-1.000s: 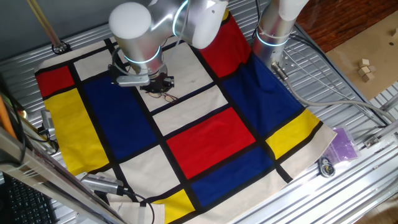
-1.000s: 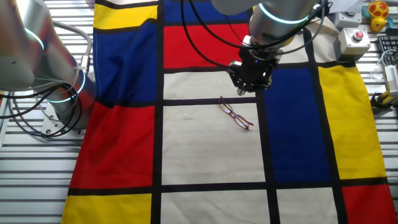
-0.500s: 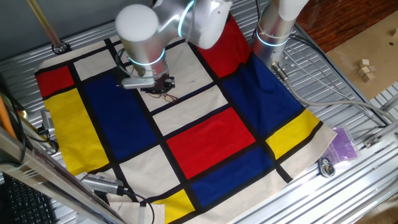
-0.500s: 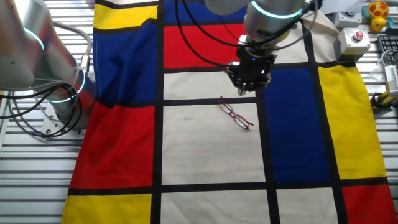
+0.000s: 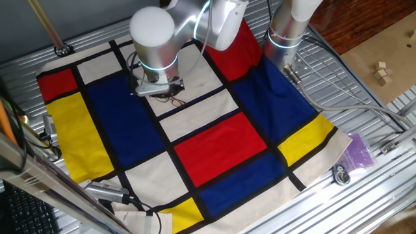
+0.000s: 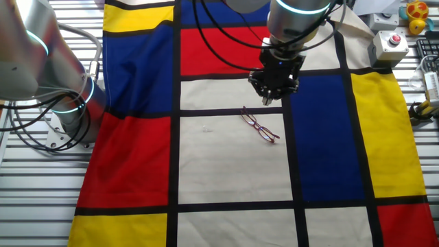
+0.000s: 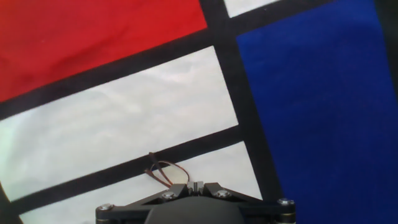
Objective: Unfold the leg of the glasses (with one hand)
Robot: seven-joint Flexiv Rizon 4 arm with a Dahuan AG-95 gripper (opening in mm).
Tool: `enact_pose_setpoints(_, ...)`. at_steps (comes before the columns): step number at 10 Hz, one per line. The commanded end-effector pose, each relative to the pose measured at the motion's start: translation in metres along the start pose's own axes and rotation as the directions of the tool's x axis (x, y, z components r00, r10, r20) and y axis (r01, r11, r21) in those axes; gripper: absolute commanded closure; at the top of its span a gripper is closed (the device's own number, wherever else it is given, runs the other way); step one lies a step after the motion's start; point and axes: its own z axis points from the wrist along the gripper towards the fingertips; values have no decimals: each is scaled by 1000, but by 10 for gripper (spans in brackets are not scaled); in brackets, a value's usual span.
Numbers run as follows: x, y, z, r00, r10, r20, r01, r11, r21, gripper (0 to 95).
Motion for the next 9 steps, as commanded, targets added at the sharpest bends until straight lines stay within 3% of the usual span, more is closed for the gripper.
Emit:
enact_pose_setpoints(1, 1, 1, -1, 999, -42, 2, 42, 999, 3, 950)
enact_pose_setpoints(5, 1, 1, -1, 989, -144, 8, 144, 989, 7, 950)
enact_pose_setpoints(7, 0, 6, 0, 956, -294, 9, 293, 956, 14, 950)
enact_pose_setpoints(9, -1, 17, 7, 939, -343, 9, 342, 939, 15, 950)
